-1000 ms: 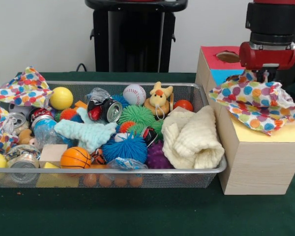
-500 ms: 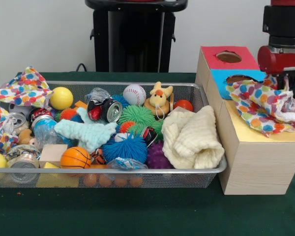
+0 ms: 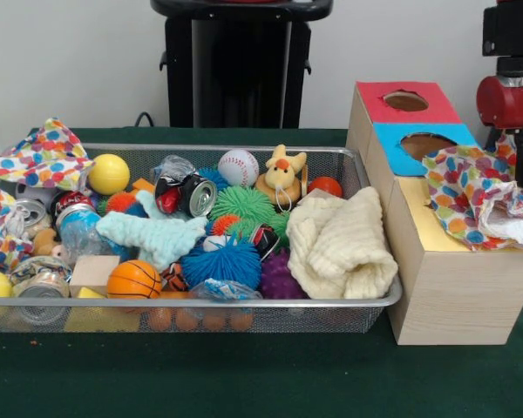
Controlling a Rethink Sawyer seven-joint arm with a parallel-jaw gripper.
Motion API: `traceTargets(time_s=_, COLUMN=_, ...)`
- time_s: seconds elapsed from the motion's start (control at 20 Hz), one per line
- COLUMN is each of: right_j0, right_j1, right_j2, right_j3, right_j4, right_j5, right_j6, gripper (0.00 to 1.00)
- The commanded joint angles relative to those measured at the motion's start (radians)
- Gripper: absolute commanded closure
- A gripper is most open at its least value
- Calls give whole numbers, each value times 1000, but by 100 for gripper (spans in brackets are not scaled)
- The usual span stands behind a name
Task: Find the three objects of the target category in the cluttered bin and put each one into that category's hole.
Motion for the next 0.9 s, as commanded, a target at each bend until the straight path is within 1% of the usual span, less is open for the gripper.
traceTargets(time_s=0.05, right_j0=-45, right_j1=-12, right_j2=77, right_j3=-11, right_j4=3, right_j5=30, right_j6=160, gripper=100)
traceTargets(time_s=0.1, right_j0=-55, right_j1=-8, right_j2=76, right_j3=-33, right_j4=4, right_j5=44, right_j6=149, gripper=100)
traceTargets(time_s=0.15, right_j0=-60, right_j1=-11, right_j2=79, right_j3=-26, right_j4=-2, right_j5=36, right_j6=146, gripper=100)
traceTargets(time_s=0.2, right_j0=-67, right_j1=-13, right_j2=76, right_j3=-36, right_j4=-5, right_j5=38, right_j6=139, gripper=100)
traceTargets(time_s=0.3, right_j0=-81, right_j1=-16, right_j2=83, right_j3=-25, right_j4=-14, right_j5=21, right_j6=134, gripper=100)
traceTargets(time_s=0.45, right_j0=-106, right_j1=-13, right_j2=115, right_j3=16, right_j4=-26, right_j5=-41, right_j6=148, gripper=100)
traceTargets(time_s=0.5, right_j0=-117, right_j1=-9, right_j2=121, right_j3=17, right_j4=-29, right_j5=-50, right_j6=147, gripper=100)
traceTargets(time_s=0.6, right_j0=-124, right_j1=-4, right_j2=126, right_j3=31, right_j4=-29, right_j5=-84, right_j6=168, gripper=100)
traceTargets(time_s=0.9, right_j0=-138, right_j1=11, right_j2=134, right_j3=56, right_j4=-34, right_j5=-144, right_j6=192, gripper=100)
